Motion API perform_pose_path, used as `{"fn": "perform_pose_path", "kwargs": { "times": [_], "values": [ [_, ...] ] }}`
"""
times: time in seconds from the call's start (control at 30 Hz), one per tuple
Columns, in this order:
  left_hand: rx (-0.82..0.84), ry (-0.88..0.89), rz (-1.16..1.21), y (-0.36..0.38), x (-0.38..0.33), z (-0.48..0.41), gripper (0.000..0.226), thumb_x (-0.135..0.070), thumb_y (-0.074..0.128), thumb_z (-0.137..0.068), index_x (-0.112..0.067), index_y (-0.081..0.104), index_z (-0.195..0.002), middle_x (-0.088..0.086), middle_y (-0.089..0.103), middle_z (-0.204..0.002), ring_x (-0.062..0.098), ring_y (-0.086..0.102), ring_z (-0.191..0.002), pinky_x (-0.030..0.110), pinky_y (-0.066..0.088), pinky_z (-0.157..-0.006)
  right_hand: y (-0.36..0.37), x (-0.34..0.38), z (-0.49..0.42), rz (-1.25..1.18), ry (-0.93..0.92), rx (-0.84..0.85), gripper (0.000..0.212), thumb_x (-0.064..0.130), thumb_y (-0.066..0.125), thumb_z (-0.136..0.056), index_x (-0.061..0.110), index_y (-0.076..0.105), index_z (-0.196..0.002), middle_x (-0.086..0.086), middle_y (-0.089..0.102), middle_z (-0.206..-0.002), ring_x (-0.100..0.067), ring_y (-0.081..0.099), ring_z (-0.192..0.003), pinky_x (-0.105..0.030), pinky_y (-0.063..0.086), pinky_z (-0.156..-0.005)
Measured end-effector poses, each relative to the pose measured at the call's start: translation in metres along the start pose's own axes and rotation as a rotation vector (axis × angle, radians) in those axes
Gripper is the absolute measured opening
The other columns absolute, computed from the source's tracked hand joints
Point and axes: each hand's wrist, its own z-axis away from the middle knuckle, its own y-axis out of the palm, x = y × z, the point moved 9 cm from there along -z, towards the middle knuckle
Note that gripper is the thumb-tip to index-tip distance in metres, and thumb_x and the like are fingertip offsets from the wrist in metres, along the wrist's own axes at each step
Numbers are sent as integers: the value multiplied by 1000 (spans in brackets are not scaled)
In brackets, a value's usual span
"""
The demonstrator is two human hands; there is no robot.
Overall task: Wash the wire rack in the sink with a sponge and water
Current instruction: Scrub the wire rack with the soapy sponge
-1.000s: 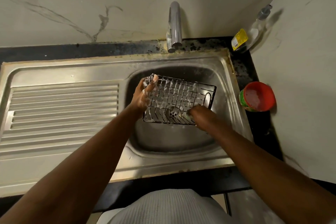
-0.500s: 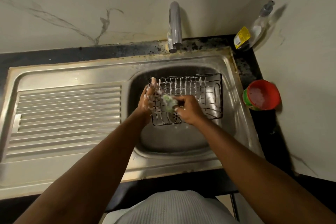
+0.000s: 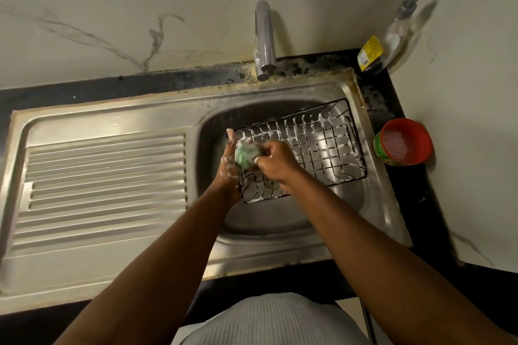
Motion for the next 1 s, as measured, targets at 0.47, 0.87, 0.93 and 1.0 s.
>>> {"fn": "perform_pose_path", "kwargs": {
  "times": [0.47,0.87,0.93,1.0],
  "values": [
    [-7,16,-10,-9,12,-9,84,-86,47,-84,-20,72,-128,15,72,-132,32,66,-127,55,47,-112,14,11,-11,-218,-9,-86,29,-3,69,-92,4,72,-120,-9,74,-113,-21,72,-100,-39,61,-91],
    [-92,41,-48,-22,36,-23,111,-104,56,-60,-44,48,-152,5,55,-155,30,53,-141,66,40,-113,6,-6,-24,-814,397,-285,13,3,59,-101,-4,68,-95,-15,70,-93,-20,71,-86,-35,62,-92],
    [-147,71,-56,-26,21,-21,114,-105,57,-55,-41,51,-149,3,57,-150,26,54,-137,62,42,-112,9,8,-23,-920,341,-192,15,-6,56,-99,-9,66,-110,-20,67,-107,-24,70,-92,-31,63,-83],
    [-173,116,-53,-25,4,-17,105,-105,55,-56,-44,55,-142,-4,59,-145,20,56,-133,57,43,-110,10,21,-21,-1015,254,-100,22,-13,51,-98,-9,63,-116,-21,66,-111,-27,69,-97,-31,62,-81]
  ]
}}
